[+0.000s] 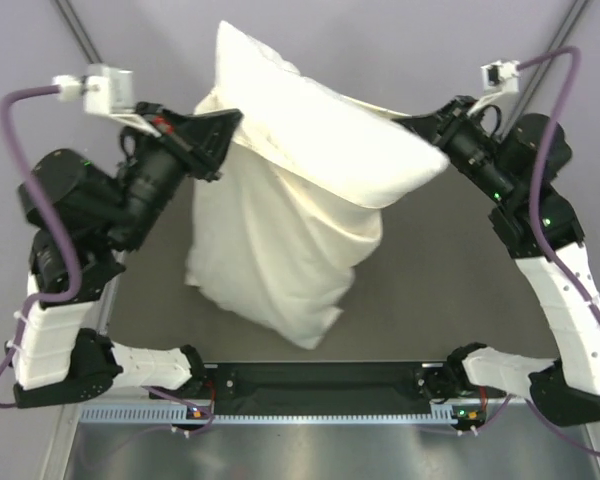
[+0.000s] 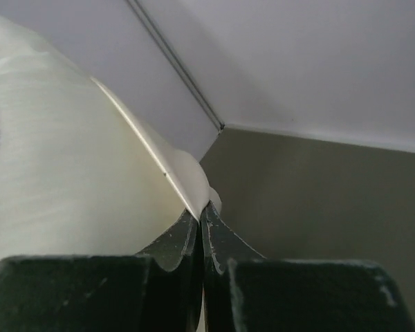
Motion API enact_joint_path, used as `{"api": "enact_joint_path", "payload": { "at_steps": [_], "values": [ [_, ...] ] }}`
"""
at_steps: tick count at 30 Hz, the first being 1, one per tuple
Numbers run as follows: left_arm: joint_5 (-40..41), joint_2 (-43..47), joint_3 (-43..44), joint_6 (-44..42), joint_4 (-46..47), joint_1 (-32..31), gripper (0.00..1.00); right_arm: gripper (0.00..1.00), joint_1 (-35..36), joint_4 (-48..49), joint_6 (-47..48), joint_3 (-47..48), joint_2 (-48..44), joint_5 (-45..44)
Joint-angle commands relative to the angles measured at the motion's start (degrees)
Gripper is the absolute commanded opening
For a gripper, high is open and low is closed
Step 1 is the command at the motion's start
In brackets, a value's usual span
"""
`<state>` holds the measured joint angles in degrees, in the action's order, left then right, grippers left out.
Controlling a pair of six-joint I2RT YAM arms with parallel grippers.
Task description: Put the pillow into the pillowcase
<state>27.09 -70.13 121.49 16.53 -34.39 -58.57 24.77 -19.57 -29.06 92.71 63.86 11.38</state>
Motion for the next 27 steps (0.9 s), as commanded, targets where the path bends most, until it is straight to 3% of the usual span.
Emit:
{"api": "enact_joint_path", "payload": {
  "at_steps": [1,6,9,13,15,20,21,24,27],
  "values": [
    [8.0,6.3,-4.3,-2.5,12.9,0.2,0.0,0.0,-2.3,0.3,-2.5,11.0,2.9,4.7],
    [13.3,15.1,-25.9,3.1,21.6,0.2,0.0,0.0,-3.9,-2.8,-2.9,26.8,7.9,5.1],
    [11.8,13.4,-28.7,5.1,22.0,0.2,0.0,0.0,-4.6,-3.0,-3.5,33.6,9.8,5.1],
    [7.4,7.3,-20.8,4.7,19.5,0.2,0.0,0.0,-5.0,-2.9,-3.5,35.1,9.9,6.8],
    [6.1,3.3,-12.5,3.2,18.1,0.2,0.0,0.0,-5.0,-3.0,-3.1,32.9,8.5,7.3],
    [5.5,-7.3,16.5,-3.7,9.8,0.2,0.0,0.0,-5.0,-2.6,-2.3,17.2,4.1,7.4],
    [5.8,-7.7,18.7,-4.7,10.0,0.2,0.0,0.0,-5.0,-2.1,-2.5,12.5,3.5,8.0],
    [8.4,-3.3,14.7,-7.8,16.3,0.2,0.0,0.0,-5.0,0.2,-3.8,4.7,2.2,9.3],
    [11.0,3.2,5.3,-10.0,22.0,0.2,0.0,0.0,-5.0,2.3,-4.6,3.4,2.2,10.2]
  ]
}}
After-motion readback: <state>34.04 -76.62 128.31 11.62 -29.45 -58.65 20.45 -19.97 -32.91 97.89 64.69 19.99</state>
